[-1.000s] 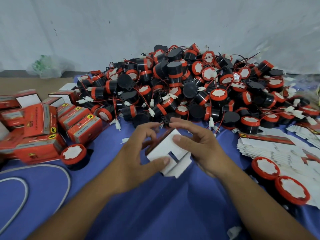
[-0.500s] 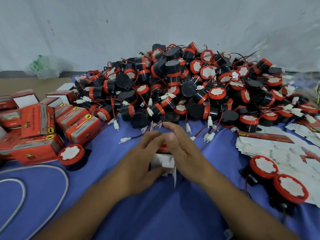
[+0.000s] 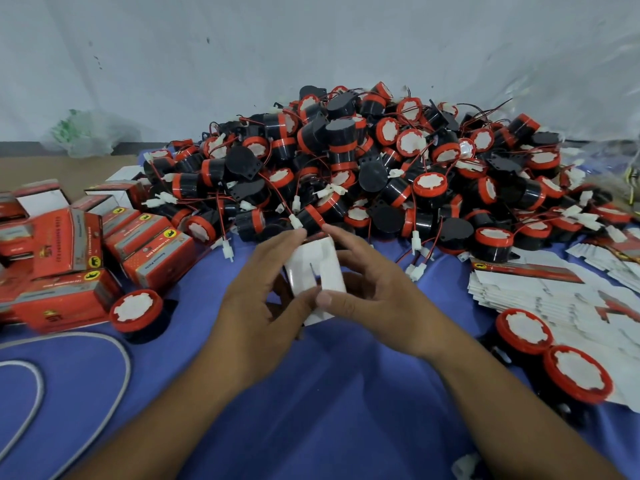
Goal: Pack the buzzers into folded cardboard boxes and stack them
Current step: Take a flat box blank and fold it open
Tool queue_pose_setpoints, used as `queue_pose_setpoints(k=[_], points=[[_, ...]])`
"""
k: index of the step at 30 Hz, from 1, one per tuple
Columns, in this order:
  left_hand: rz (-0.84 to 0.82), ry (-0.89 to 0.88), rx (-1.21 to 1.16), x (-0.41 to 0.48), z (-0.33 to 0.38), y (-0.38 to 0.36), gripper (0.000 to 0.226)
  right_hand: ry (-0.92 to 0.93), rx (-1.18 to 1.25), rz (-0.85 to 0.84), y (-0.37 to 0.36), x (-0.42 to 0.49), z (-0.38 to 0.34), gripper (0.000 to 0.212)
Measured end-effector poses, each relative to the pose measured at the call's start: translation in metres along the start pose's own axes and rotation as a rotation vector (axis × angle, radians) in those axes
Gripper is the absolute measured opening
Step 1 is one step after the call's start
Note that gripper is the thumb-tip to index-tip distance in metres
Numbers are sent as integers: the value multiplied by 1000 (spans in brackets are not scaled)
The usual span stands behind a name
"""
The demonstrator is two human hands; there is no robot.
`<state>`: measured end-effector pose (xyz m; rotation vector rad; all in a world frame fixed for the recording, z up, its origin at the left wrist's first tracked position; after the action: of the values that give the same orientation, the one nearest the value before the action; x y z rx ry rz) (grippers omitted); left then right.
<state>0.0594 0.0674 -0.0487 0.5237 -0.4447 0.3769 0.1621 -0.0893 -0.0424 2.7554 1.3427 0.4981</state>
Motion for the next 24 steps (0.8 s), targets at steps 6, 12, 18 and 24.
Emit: queue_pose_setpoints(k=[6,12,18,24], points=[[-131,-187,243,-2,-2,-5,92,15,141,21,0,1,0,70],[-32,-334,393,3,0,-3,68,14,120,-8,-9,1,2,66],[-26,-298,351,2,2,-1,72,14,93,5,-10,2,1,59],[17,-203,296,0,2,-4,83,38,49,50,-12,1,1,57]])
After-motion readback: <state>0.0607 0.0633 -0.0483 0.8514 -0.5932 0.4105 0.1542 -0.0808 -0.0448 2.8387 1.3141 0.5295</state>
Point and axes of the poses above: each hand's wrist, its own x-axis towards the middle knuckle, its own y-axis out of the back of the hand, z = x × y, the point moved 1 cm from there along x, towards the middle knuckle
